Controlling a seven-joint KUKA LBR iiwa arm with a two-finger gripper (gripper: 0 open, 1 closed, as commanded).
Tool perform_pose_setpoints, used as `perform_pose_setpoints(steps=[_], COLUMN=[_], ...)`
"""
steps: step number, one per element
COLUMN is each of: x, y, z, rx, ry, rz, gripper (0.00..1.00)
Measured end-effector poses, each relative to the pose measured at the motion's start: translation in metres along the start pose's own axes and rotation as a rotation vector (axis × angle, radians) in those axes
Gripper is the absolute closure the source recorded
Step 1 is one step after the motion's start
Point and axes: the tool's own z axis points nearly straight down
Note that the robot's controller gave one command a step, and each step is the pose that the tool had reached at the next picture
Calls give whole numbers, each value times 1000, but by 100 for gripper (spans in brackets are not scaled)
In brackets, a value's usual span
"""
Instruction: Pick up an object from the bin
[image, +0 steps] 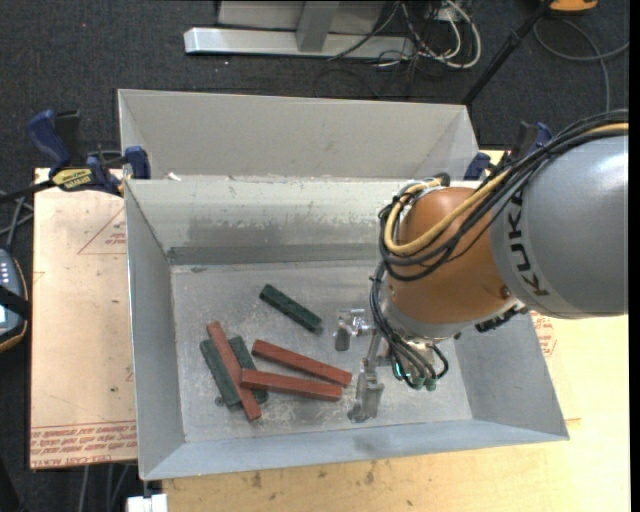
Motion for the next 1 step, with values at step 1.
perform_pose_setpoints(steps=[1], x=[-2], y=[0], z=[-4], rx=[-1], ry=[-8], rz=[2], gripper=[0])
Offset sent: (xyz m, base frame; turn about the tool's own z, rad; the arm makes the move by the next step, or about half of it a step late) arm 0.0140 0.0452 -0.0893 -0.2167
